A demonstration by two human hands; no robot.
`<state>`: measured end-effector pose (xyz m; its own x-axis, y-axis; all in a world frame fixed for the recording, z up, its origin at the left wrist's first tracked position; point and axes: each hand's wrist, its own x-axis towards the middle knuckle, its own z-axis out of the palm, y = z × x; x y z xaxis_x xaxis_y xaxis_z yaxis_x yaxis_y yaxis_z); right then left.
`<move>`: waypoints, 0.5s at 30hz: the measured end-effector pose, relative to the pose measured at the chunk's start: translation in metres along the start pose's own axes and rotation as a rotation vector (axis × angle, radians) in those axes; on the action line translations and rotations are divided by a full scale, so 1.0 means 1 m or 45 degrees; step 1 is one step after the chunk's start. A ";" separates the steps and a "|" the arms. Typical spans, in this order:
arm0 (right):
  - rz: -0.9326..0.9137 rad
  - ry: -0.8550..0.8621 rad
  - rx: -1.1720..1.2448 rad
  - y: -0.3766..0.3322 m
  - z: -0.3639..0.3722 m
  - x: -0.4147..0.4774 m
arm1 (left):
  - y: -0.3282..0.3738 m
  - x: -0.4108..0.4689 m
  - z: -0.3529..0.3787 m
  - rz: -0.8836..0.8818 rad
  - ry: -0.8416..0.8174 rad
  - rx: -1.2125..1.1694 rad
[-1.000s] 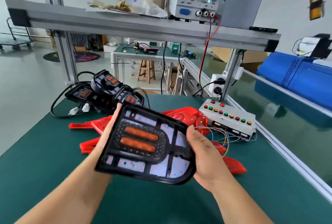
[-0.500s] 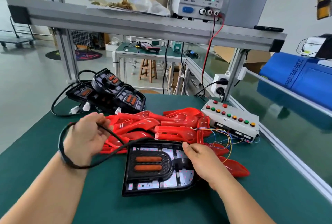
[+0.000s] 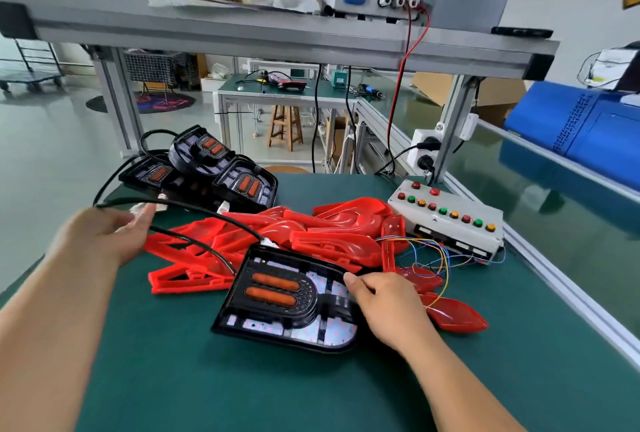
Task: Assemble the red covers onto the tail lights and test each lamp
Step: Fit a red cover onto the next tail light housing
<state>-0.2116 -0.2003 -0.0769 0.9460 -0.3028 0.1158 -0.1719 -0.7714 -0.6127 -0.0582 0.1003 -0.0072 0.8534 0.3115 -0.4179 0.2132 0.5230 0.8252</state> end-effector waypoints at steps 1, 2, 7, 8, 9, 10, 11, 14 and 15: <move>0.001 0.002 0.012 0.001 0.001 0.001 | -0.004 0.002 0.004 -0.050 -0.064 -0.122; 0.000 0.001 0.030 0.003 0.001 0.001 | -0.008 -0.007 0.004 -0.055 -0.153 -0.181; -0.007 -0.007 0.082 0.007 0.006 0.001 | -0.040 -0.067 0.016 -0.242 -0.313 -0.309; 0.004 0.004 0.096 0.007 0.007 0.001 | -0.047 -0.081 0.021 -0.309 -0.377 -0.298; 0.013 0.017 0.095 0.008 0.007 0.001 | -0.053 -0.095 0.025 -0.374 -0.493 -0.265; 0.016 0.033 0.079 0.008 0.008 0.000 | -0.056 -0.106 0.031 -0.433 -0.652 -0.209; 0.014 0.052 0.059 0.007 0.008 0.000 | -0.056 -0.116 0.039 -0.451 -0.830 -0.116; 0.001 0.114 0.046 0.008 0.010 -0.004 | -0.053 -0.124 0.071 -0.265 -1.181 0.183; -0.003 0.124 0.049 0.008 0.010 -0.005 | -0.057 -0.119 0.085 -0.067 -1.199 0.428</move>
<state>-0.2147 -0.1994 -0.0905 0.9148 -0.3556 0.1913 -0.1576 -0.7506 -0.6417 -0.1316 -0.0342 0.0274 0.8368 -0.5372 -0.1060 0.2609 0.2210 0.9397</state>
